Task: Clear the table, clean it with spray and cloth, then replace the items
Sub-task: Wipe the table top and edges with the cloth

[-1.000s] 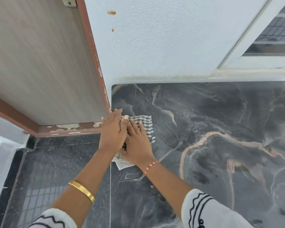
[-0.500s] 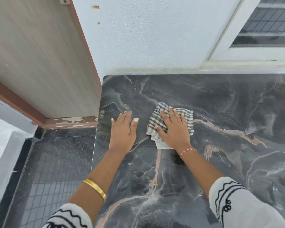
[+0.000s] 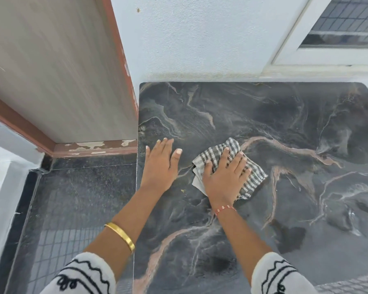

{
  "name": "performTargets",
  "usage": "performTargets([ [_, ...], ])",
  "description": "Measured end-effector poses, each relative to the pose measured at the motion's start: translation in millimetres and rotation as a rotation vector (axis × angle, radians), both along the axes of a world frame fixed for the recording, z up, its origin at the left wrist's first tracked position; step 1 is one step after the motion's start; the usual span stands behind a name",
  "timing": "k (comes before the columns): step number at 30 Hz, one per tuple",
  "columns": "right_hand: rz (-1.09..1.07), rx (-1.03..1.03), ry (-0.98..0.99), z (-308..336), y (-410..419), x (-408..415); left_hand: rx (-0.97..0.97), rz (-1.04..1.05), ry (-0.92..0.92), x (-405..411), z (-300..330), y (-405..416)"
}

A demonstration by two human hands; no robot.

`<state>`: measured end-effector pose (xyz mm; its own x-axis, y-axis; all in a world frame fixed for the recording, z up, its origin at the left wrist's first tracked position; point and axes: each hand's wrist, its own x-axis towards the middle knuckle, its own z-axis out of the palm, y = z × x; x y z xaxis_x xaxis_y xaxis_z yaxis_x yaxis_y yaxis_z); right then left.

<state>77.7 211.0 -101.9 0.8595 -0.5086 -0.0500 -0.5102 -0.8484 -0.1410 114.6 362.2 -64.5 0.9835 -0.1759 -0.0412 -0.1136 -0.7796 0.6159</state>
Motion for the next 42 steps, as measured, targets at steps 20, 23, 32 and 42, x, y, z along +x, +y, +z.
performTargets([
  [20,0.729,0.068,-0.008,2,132,2,-0.024,0.130,-0.005,-29,-9,108],
  [23,0.753,0.038,-0.025,2,128,-26,-0.039,0.143,-0.001,-40,-4,97],
  [32,0.960,0.122,-0.007,3,83,-125,-0.074,0.217,-0.054,-92,23,75],
  [42,0.170,1.445,0.212,97,37,-92,-0.113,0.278,-0.134,-124,47,55],
])
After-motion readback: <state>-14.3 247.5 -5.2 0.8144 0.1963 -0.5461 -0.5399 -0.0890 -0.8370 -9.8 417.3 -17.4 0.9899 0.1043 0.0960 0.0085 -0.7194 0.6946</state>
